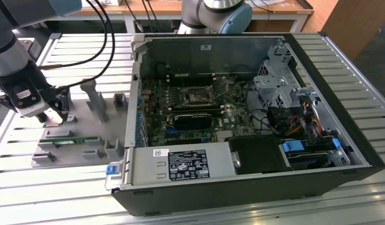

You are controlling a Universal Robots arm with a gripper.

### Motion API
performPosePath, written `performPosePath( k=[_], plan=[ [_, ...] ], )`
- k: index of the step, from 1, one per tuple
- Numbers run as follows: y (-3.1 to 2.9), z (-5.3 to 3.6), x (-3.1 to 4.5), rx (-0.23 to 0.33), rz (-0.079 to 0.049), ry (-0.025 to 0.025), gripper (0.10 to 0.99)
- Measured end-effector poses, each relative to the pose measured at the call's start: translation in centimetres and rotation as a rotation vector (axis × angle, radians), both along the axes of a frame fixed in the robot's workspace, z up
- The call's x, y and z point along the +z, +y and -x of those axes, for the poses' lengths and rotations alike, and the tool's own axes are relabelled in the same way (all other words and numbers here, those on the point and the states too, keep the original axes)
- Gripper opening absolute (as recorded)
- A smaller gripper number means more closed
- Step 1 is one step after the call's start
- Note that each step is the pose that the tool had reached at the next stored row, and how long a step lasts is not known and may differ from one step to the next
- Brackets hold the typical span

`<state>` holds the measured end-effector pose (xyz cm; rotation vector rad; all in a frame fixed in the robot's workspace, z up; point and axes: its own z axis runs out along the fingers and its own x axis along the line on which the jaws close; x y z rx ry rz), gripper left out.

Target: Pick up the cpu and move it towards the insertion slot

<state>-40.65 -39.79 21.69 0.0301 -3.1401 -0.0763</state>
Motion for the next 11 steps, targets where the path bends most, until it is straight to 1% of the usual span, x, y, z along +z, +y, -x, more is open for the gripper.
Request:
performPosePath(
  k=[11],
  plan=[
    [0.00,0.00,0.60,0.000,0.000,0.0001,0.541]
  ],
)
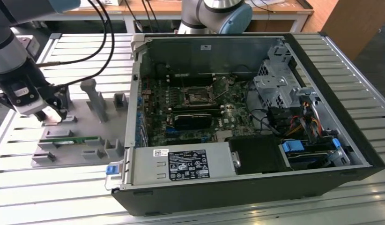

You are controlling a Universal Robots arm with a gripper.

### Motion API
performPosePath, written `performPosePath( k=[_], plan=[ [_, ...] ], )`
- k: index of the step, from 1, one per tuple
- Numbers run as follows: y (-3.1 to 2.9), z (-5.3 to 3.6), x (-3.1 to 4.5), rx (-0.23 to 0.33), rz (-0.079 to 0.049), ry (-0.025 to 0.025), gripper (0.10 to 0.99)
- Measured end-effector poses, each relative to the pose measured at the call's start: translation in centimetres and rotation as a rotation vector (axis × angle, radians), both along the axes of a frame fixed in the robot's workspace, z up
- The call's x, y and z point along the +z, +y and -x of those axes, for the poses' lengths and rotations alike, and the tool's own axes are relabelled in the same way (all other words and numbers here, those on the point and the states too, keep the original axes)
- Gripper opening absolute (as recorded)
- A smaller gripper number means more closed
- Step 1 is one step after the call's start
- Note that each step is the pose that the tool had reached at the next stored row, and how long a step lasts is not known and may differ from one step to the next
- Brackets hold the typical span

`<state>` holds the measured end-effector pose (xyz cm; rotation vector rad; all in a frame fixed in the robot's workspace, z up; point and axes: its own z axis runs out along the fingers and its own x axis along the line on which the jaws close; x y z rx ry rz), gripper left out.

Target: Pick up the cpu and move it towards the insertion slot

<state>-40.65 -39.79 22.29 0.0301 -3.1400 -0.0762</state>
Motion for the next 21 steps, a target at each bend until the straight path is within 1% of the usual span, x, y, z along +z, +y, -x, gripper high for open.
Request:
performPosePath(
  k=[21],
  plan=[
    [0.00,0.00,1.07,0.000,0.000,-0.0001,0.541]
  ],
)
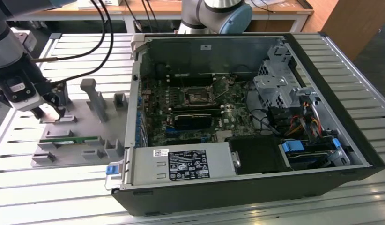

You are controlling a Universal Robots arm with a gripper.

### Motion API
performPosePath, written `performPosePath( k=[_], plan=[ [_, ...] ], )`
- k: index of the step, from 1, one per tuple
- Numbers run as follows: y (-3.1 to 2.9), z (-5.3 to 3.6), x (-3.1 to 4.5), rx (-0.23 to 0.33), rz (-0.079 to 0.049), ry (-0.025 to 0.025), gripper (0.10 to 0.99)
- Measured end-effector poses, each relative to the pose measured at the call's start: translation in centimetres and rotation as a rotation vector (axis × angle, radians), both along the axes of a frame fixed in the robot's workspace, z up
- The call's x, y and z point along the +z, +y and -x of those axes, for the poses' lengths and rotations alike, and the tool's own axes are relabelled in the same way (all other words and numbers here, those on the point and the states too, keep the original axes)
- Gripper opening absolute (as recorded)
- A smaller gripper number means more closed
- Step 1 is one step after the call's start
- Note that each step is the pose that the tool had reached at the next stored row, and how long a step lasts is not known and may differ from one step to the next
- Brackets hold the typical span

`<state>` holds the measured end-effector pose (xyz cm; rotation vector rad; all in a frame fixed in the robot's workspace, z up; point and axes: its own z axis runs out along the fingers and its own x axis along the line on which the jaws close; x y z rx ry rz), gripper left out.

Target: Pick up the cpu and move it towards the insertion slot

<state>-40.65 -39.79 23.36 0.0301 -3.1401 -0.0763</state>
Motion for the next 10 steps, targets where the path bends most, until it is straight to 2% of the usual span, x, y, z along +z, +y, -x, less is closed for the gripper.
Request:
performPosePath(
  k=[10],
  plan=[
    [0.00,0.00,0.57,0.000,0.000,-0.0001,0.541]
  ],
)
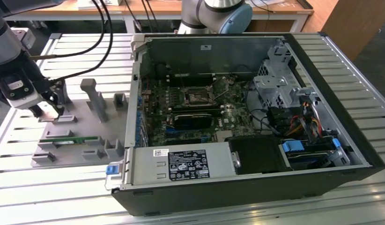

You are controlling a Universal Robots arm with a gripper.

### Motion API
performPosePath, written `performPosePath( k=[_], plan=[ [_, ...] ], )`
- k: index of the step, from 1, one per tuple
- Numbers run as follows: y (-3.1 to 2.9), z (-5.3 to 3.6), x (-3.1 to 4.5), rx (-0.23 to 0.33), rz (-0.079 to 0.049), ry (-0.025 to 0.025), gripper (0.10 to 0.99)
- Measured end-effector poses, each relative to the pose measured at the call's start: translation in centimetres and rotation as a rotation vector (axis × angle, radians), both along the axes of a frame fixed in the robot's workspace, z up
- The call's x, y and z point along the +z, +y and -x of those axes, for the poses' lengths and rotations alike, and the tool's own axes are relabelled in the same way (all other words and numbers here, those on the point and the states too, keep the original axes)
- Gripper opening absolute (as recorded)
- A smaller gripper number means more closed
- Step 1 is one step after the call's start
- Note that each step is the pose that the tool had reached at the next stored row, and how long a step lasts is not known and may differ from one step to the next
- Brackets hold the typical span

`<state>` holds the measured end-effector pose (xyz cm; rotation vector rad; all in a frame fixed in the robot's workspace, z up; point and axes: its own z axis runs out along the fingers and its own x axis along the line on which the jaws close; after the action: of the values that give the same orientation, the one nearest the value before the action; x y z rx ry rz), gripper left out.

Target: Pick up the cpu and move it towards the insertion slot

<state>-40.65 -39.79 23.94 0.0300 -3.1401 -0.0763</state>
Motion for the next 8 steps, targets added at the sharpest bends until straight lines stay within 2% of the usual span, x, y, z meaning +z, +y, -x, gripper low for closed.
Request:
performPosePath(
  k=[8],
  plan=[
    [0.00,0.00,0.47,0.000,0.000,0.0001,0.541]
  ],
)
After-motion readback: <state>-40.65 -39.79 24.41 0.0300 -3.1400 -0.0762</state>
